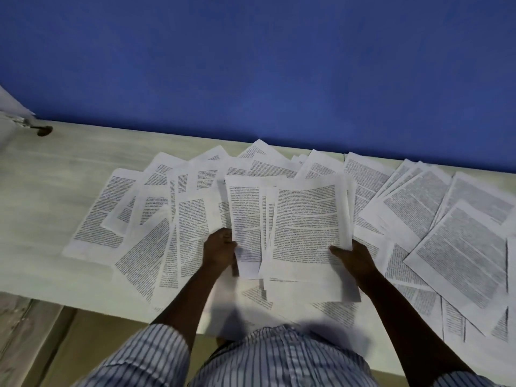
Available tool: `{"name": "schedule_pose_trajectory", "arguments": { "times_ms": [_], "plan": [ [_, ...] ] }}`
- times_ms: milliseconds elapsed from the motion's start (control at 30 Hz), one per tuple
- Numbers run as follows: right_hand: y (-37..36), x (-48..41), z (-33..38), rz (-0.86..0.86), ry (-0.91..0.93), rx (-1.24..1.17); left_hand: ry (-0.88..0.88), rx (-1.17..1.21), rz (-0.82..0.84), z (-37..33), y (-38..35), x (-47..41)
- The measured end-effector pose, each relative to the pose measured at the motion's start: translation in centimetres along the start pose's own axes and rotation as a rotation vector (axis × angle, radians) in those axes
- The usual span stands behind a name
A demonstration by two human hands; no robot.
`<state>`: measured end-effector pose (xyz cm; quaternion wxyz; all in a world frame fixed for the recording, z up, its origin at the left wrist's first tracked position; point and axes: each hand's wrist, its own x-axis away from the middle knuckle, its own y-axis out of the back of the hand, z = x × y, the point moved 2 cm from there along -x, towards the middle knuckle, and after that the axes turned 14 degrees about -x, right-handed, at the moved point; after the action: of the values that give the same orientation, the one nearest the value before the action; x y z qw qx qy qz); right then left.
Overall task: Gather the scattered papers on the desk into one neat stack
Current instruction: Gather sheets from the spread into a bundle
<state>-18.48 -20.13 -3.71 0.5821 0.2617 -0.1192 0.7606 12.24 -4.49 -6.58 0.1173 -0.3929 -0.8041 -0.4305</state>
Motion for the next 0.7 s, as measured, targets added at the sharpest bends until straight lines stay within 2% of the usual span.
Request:
{"name": "schedule_pose_trajectory", "arguments": {
  "times_ms": [133, 267, 433, 500, 700],
  "plan": [
    [-1.6, -0.1, 1.2, 0.059, -0.021, -0.016, 0.072, 0.124, 0.097, 0.7, 3.2, 1.3],
    [-5.9, -0.3, 1.3, 0.13, -0.034, 0.065, 0.111, 0.197, 0.145, 0.7, 2.9, 1.5],
    [-9.9, 0.5, 0.0, 0.181, 0.032, 0.226, 0.042, 0.271, 0.196, -1.4, 0.9, 2.5],
    [-10.2, 1.2, -0.2, 0.171, 0.023, 0.17, -0.017, 0.272, 0.256, -1.7, 0.4, 2.5],
    [-9.5, 3.1, 0.9, 0.152, 0.034, -0.071, -0.046, 0.354, 0.434, 0.1, 3.7, 0.8]
  ]
}}
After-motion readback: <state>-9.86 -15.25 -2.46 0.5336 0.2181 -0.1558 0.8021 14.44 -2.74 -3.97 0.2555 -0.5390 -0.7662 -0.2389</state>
